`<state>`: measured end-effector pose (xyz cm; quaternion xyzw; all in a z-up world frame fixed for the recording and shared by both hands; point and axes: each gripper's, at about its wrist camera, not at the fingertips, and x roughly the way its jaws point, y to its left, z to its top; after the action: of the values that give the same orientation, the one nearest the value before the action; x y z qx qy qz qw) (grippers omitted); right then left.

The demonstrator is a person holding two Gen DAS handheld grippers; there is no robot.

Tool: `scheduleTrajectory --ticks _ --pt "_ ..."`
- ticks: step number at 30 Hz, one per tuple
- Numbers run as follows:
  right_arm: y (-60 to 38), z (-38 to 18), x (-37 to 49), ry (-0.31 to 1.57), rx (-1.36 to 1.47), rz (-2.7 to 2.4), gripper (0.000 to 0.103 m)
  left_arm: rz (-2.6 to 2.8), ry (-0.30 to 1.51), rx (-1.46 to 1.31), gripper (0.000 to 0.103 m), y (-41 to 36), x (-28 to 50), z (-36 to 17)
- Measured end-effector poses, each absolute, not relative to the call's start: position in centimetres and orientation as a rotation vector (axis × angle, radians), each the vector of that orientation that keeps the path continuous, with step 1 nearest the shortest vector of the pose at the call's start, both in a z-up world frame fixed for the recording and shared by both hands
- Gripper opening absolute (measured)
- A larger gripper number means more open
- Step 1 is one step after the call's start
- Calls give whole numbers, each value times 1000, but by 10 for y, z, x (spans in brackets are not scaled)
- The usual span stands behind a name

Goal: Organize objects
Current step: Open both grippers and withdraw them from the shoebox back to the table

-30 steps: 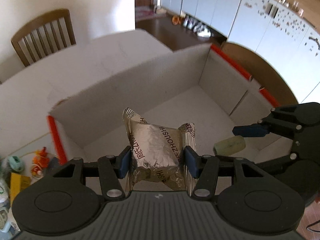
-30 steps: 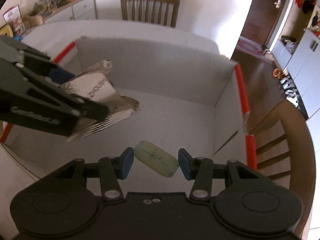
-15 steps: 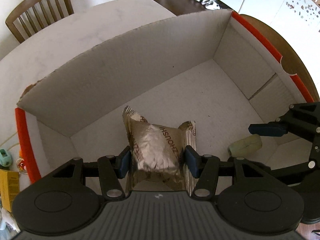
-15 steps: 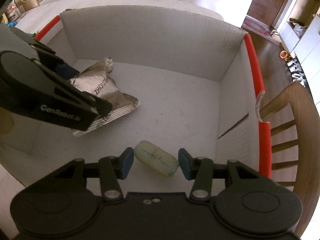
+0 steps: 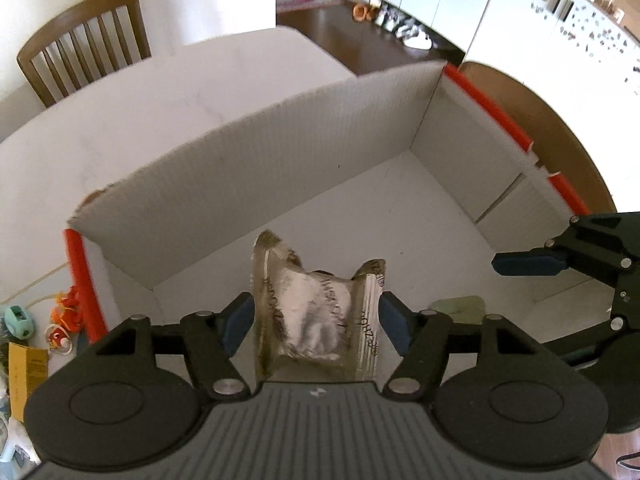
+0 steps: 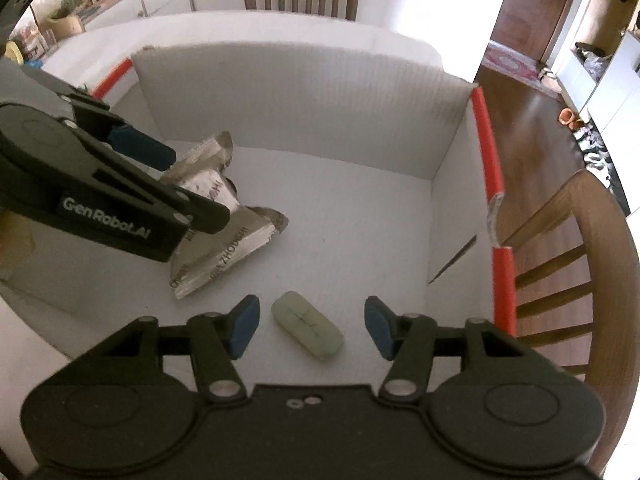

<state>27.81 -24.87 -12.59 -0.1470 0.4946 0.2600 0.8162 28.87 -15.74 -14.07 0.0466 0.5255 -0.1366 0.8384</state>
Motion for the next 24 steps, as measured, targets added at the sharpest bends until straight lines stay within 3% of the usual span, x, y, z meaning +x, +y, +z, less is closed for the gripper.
scheduleTrajectory --ticks 24 --pt "-238 -29 198 783 -100 603 59 -186 728 -39 68 -96 177 -39"
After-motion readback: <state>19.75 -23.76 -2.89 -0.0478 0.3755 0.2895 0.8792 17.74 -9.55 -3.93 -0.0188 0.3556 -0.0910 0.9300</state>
